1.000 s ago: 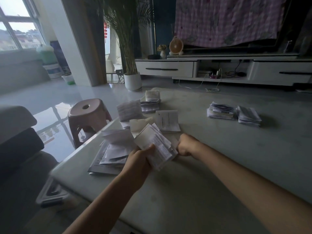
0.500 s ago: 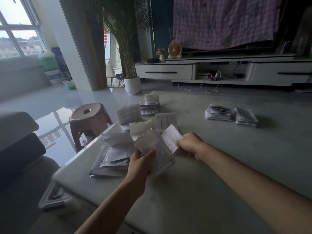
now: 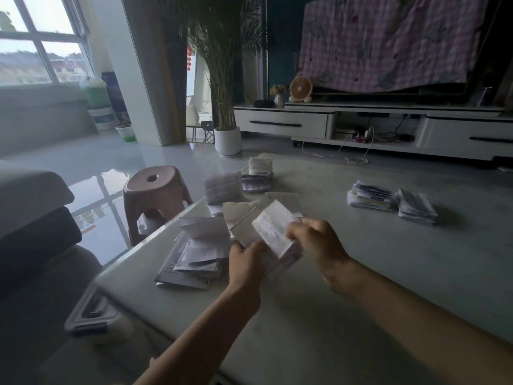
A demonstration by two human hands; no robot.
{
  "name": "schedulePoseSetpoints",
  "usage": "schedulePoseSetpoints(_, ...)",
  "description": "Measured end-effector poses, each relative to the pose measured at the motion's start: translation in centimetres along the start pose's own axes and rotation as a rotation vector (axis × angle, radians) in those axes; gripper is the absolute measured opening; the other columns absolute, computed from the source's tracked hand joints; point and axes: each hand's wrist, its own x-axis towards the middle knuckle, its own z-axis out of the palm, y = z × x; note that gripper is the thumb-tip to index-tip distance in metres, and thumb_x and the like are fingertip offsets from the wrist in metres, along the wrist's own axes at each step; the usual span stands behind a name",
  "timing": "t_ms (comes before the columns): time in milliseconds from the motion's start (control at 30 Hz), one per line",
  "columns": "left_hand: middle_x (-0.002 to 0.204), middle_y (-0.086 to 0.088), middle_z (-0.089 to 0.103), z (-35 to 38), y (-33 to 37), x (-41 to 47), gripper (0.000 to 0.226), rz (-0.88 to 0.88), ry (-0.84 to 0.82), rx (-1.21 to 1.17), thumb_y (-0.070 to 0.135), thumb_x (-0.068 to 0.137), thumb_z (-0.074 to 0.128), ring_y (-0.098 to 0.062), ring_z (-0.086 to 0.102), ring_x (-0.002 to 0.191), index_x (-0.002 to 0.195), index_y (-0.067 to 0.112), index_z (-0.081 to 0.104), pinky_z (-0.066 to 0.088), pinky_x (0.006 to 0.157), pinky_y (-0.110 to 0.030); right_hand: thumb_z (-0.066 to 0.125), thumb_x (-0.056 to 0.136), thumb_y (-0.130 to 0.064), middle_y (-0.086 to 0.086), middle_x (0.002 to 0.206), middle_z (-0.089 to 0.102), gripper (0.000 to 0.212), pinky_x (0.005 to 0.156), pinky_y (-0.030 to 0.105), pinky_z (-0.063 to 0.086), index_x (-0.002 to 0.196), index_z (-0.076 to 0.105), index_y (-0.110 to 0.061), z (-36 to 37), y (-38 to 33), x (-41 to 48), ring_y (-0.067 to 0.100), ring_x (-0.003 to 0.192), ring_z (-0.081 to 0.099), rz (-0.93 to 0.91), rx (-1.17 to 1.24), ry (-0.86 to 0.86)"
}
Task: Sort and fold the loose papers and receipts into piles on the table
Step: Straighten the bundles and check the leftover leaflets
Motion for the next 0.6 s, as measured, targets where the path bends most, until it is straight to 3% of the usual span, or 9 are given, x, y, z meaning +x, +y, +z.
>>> schedulePoseSetpoints(67, 0.087, -0.016, 0.058, 0.2, 0.4, -0.2, 0.026, -0.028, 0.042, 0.017, 0.005, 0.083, 0.046, -0.025, 0.056, 0.070, 0.106, -0.002, 0.054, 0.048, 0.057, -0.030, 0.059, 0.072, -0.026, 0.002, 0.058, 0.051, 0.020, 0.054, 0.025, 0.036, 0.060, 0.053, -0.011, 0.8, 0.8, -0.2, 0.017, 0.058, 0.046, -0.045, -0.095, 0.028)
schedulePoseSetpoints(133, 0.087, -0.018, 0.055, 0.2, 0.6, -0.4, 0.035, -0.009, 0.021, 0.028, 0.020, 0.075, 0.044, -0.027, 0.054, 0.079, 0.096, -0.005, 0.059, 0.048, 0.072, -0.038, 0.059, 0.080, -0.019, -0.001, 0.052, 0.042, 0.034, 0.045, 0.019, 0.030, 0.052, 0.040, -0.014, 1.0, 1.4, -0.4, 0.012, 0.051, 0.039, -0.095, -0.240, 0.064)
schedulePoseSetpoints(233, 0.079, -0.010, 0.064, 0.2, 0.4, -0.8, 0.032, 0.005, -0.073, -0.065, 0.031, 0.095, 0.040, -0.023, 0.060, 0.079, 0.082, 0.013, 0.063, 0.048, 0.069, -0.032, 0.061, 0.082, -0.021, 0.004, 0.058, 0.044, 0.039, 0.043, 0.020, 0.026, 0.053, 0.037, -0.015, 1.2, 2.5, -0.6, 0.013, 0.053, 0.039, -0.173, -0.391, 0.081)
schedulePoseSetpoints(300, 0.079, -0.007, 0.064, 0.4, 0.3, -1.2, 0.021, 0.085, -0.148, -0.005, 0.014, 0.096, 0.043, -0.020, 0.061, 0.076, 0.085, 0.014, 0.060, 0.051, 0.062, -0.028, 0.065, 0.081, -0.027, 0.009, 0.079, 0.057, 0.025, 0.053, 0.025, 0.036, 0.065, 0.050, -0.014, 1.5, 3.1, -0.5, 0.018, 0.069, 0.052, -0.193, -0.435, 0.060)
schedulePoseSetpoints(333, 0.079, -0.006, 0.063, 0.4, 0.2, -1.2, 0.018, 0.132, -0.148, 0.052, 0.002, 0.092, 0.045, -0.018, 0.061, 0.074, 0.086, 0.013, 0.058, 0.052, 0.059, -0.025, 0.067, 0.079, -0.026, 0.010, 0.094, 0.059, 0.018, 0.063, 0.027, 0.042, 0.082, 0.056, -0.013, 1.6, 3.2, -0.4, 0.021, 0.083, 0.057, -0.169, -0.430, 0.061)
schedulePoseSetpoints(400, 0.083, -0.007, 0.063, 0.1, -0.1, -1.0, 0.025, 0.182, -0.141, 0.128, -0.012, 0.085, 0.045, -0.017, 0.062, 0.074, 0.088, 0.012, 0.056, 0.054, 0.062, -0.023, 0.071, 0.076, -0.019, 0.008, 0.118, 0.050, 0.052, 0.086, 0.030, 0.046, 0.119, 0.044, -0.010, 1.3, 3.3, 0.1, 0.023, 0.106, 0.054, -0.103, -0.364, 0.036)
schedulePoseSetpoints(433, 0.087, -0.010, 0.064, 0.0, -0.1, -0.8, 0.026, 0.208, -0.153, 0.146, -0.013, 0.084, 0.047, -0.019, 0.063, 0.078, 0.091, 0.011, 0.056, 0.054, 0.066, -0.025, 0.072, 0.075, -0.014, 0.008, 0.122, 0.048, 0.065, 0.092, 0.031, 0.045, 0.128, 0.035, -0.009, 1.0, 3.1, 0.5, 0.023, 0.111, 0.052, -0.088, -0.305, -0.002)
schedulePoseSetpoints(467, 0.091, -0.011, 0.065, 0.0, -0.1, -0.8, 0.026, 0.235, -0.172, 0.156, -0.012, 0.084, 0.049, -0.019, 0.064, 0.082, 0.095, 0.010, 0.057, 0.054, 0.070, -0.026, 0.071, 0.076, -0.009, 0.008, 0.122, 0.050, 0.069, 0.094, 0.032, 0.046, 0.132, 0.031, -0.009, 0.7, 2.8, 0.8, 0.024, 0.112, 0.054, -0.100, -0.263, -0.050)
schedulePoseSetpoints(600, 0.097, -0.009, 0.062, -0.1, -0.6, -0.5, 0.030, 0.300, -0.271, 0.168, -0.010, 0.086, 0.050, -0.014, 0.062, 0.087, 0.104, 0.014, 0.052, 0.053, 0.072, -0.019, 0.058, 0.083, 0.003, -0.003, 0.105, 0.056, 0.053, 0.089, 0.029, 0.047, 0.128, 0.034, -0.012, 0.2, 3.2, 0.7, 0.019, 0.105, 0.057, -0.178, -0.149, -0.136)
